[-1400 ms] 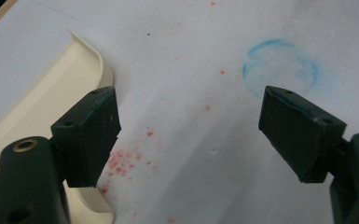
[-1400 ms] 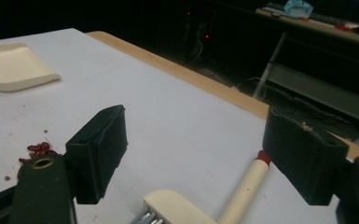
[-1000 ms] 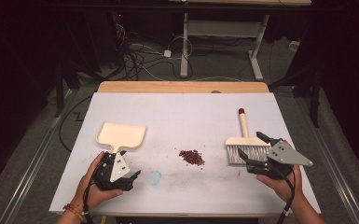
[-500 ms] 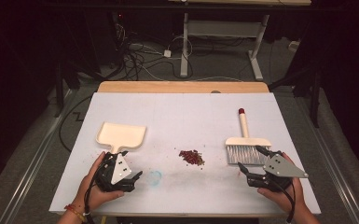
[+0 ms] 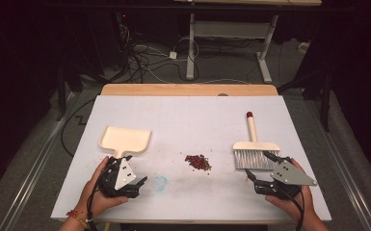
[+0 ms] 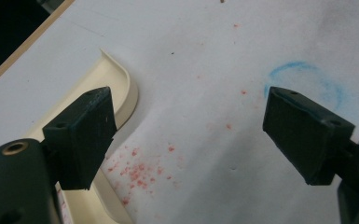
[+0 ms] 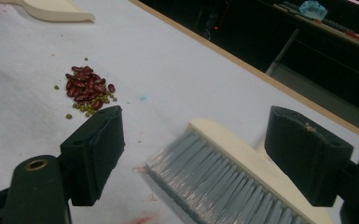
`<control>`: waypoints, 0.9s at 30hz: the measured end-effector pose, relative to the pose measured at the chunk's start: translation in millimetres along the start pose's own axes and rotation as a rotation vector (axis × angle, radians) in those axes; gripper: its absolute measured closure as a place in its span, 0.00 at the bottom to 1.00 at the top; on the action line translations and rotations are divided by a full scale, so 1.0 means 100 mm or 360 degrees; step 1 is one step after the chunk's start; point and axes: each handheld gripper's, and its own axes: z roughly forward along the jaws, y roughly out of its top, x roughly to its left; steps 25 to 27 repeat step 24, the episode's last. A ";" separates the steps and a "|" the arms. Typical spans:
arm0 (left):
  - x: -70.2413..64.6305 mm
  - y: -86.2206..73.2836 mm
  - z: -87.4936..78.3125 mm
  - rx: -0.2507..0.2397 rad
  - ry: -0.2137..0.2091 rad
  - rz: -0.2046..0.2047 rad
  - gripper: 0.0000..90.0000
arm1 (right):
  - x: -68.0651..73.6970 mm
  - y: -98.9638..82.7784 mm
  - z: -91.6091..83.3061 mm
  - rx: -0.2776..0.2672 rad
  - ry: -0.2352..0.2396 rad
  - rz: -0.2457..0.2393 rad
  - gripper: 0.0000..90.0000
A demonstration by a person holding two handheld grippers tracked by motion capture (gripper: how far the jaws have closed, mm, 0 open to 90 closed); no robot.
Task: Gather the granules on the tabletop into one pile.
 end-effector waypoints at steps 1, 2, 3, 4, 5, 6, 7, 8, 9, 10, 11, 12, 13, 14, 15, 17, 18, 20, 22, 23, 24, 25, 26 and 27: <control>0.00 0.00 0.00 0.0003 0.0000 0.0001 0.18 | 0.00 0.00 0.00 0.0000 -0.0001 0.0001 0.23; 0.00 0.00 0.00 0.0004 0.0000 0.0002 0.18 | 0.00 0.00 0.00 0.0004 0.0001 0.0002 0.23; 0.00 0.00 0.00 0.0001 0.0001 0.0001 0.18 | 0.00 0.00 0.01 0.0003 0.0003 0.0000 0.23; 0.00 0.00 0.00 0.0004 -0.0002 0.0001 0.18 | 0.00 0.00 0.01 0.0003 0.0005 0.0001 0.23; 0.00 0.00 0.00 0.0002 -0.0003 0.0002 0.18 | 0.00 0.00 0.01 0.0006 0.0003 -0.0002 0.23; 0.00 0.00 0.00 0.0005 -0.0002 0.0003 0.18 | 0.01 0.00 0.01 0.0008 0.0004 -0.0003 0.23; 0.00 0.00 0.01 0.0006 -0.0002 0.0003 0.18 | 0.01 0.00 0.01 0.0008 0.0005 -0.0003 0.23; 0.00 0.00 0.01 0.0007 -0.0004 0.0004 0.18 | 0.01 0.00 0.01 0.0006 0.0006 0.0000 0.23; -0.01 0.00 0.01 0.0008 -0.0006 0.0004 0.18 | 0.01 0.00 0.01 0.0005 0.0007 -0.0001 0.23; -0.01 0.00 0.01 0.0009 -0.0006 0.0003 0.18 | 0.01 0.00 0.01 0.0006 0.0008 -0.0001 0.23; -0.01 0.00 0.02 0.0009 -0.0005 0.0003 0.18 | 0.01 0.00 0.01 0.0006 0.0006 0.0000 0.23; -0.01 0.00 0.02 0.0009 -0.0006 0.0002 0.18 | 0.00 0.00 0.01 0.0007 0.0008 0.0001 0.23; -0.01 0.00 0.02 0.0014 -0.0008 0.0006 0.18 | 0.00 0.00 0.01 0.0008 0.0009 0.0002 0.23; -0.01 0.00 0.03 0.0015 -0.0007 0.0007 0.18 | 0.00 0.00 0.01 0.0004 0.0012 0.0001 0.23; -0.01 0.00 0.03 0.0018 -0.0007 0.0007 0.18 | 0.00 0.00 0.01 0.0003 0.0014 0.0001 0.23; 0.00 0.00 0.03 0.0025 -0.0007 0.0006 0.18 | 0.00 0.00 0.00 0.0000 0.0014 0.0001 0.23; 0.00 0.00 0.04 0.0026 -0.0007 0.0008 0.18 | 0.00 0.01 0.00 -0.0005 0.0014 0.0000 0.23; -0.01 0.01 0.04 0.0026 -0.0008 0.0009 0.18 | 0.00 0.01 0.00 -0.0012 0.0015 -0.0002 0.23; -0.01 0.01 0.04 0.0031 -0.0008 0.0013 0.18 | 0.00 0.01 0.00 -0.0015 0.0018 0.0002 0.23; -0.01 0.01 0.05 0.0032 -0.0007 0.0014 0.18 | 0.00 0.01 0.00 -0.0016 0.0020 0.0002 0.23; -0.01 0.01 0.05 0.0033 -0.0004 0.0014 0.18 | 0.00 0.01 0.00 -0.0015 0.0021 0.0003 0.23; -0.01 0.01 0.05 0.0033 -0.0004 0.0014 0.18 | 0.00 0.01 0.00 -0.0015 0.0021 0.0003 0.23; -0.01 0.01 0.05 0.0033 -0.0004 0.0014 0.18 | 0.00 0.01 0.00 -0.0015 0.0021 0.0003 0.23; -0.01 0.01 0.05 0.0033 -0.0004 0.0014 0.18 | 0.00 0.01 0.00 -0.0015 0.0021 0.0003 0.23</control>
